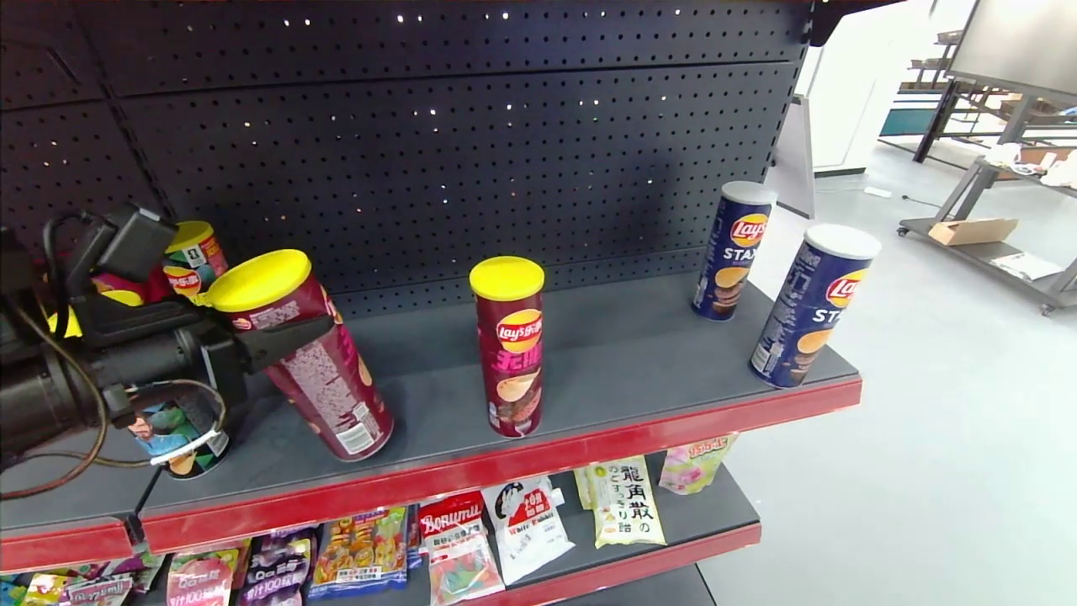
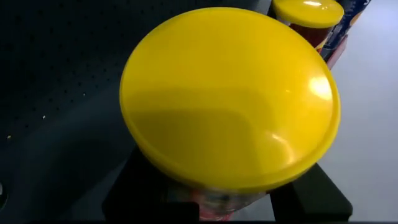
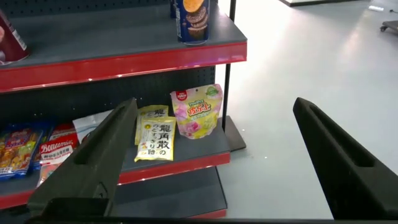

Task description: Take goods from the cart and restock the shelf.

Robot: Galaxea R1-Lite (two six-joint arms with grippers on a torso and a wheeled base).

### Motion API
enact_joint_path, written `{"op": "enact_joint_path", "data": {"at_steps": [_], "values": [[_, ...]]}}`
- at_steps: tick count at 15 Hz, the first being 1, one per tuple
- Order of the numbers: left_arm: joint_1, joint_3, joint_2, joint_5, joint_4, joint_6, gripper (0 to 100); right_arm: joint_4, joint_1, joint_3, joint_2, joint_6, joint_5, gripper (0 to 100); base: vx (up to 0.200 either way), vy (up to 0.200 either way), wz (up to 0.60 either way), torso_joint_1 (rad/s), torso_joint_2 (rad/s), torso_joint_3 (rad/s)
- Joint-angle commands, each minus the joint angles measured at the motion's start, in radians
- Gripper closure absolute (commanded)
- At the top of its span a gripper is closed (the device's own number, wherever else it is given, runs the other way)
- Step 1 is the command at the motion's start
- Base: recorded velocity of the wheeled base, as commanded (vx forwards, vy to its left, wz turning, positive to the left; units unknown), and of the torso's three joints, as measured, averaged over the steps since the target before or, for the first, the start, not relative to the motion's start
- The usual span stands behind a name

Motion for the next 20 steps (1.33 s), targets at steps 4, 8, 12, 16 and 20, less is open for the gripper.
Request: {"op": "enact_joint_path", "data": {"at_steps": [4,8,12,16,20], "values": [[-0.076,-0.084,0.221,0.003,-0.151,-0.001,100,0.000,0.000,0.000,0.001,0.000,0.000,0,0.000,0.000,0.00,0.000,0.00,0.000],[-0.145,-0.249,0.340,0.060,-0.136,-0.005,100,0.000,0.000,0.000,0.001,0.000,0.000,0,0.000,0.000,0.00,0.000,0.00,0.000],[-0.184,-0.398,0.465,0.138,-0.133,-0.007,100,0.000,0.000,0.000,0.001,0.000,0.000,0,0.000,0.000,0.00,0.000,0.00,0.000],[-0.235,-0.519,0.560,0.212,-0.128,-0.010,100,0.000,0.000,0.000,0.001,-0.001,0.000,0,0.000,0.000,0.00,0.000,0.00,0.000],[-0.273,-0.644,0.641,0.330,-0.128,-0.085,100,0.000,0.000,-0.002,0.001,-0.001,0.000,0,0.000,0.000,0.00,0.000,0.00,0.000]]}}
